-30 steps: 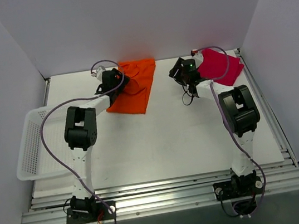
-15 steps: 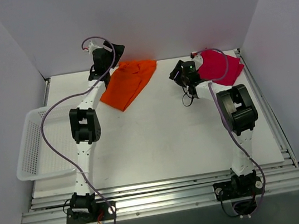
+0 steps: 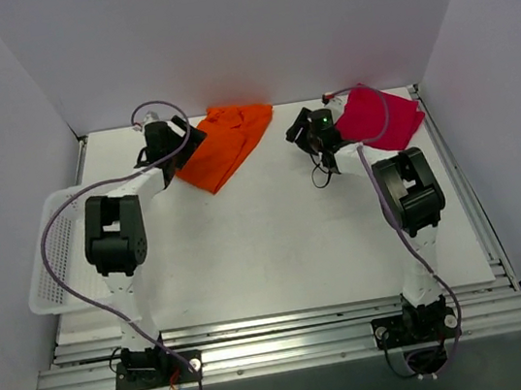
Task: Fold and stack the t-shirts
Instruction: Fold the folded rectangular tshirt in 1/3 of the way
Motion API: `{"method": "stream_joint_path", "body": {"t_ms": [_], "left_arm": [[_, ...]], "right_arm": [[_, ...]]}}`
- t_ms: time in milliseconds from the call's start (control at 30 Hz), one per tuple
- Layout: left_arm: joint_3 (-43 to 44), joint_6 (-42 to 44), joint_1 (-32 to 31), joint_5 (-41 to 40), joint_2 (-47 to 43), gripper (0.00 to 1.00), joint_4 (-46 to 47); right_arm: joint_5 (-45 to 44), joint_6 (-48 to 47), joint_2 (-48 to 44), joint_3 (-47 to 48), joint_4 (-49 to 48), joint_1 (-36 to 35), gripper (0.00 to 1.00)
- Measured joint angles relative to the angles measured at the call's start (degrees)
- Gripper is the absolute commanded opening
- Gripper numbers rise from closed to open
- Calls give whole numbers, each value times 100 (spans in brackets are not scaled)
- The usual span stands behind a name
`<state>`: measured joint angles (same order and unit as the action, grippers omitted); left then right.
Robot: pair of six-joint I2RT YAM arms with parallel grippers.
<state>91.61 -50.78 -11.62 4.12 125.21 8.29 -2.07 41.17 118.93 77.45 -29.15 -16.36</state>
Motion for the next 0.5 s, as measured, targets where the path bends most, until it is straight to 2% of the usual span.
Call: {"method": "stream_joint_path", "body": {"t_ms": [133,200,500], "left_arm": [[-1204,190,461,-155,-957,97,299],[-1652,238,614,-195,-1318,97,518],[-2796,348,820,-46,-1961,97,870]], "right_arm": [[-13,61,59,203,52,-494,56],[15,151,221,413,13,-962,56],[170,614,1067,879,7,-2173,56]]}}
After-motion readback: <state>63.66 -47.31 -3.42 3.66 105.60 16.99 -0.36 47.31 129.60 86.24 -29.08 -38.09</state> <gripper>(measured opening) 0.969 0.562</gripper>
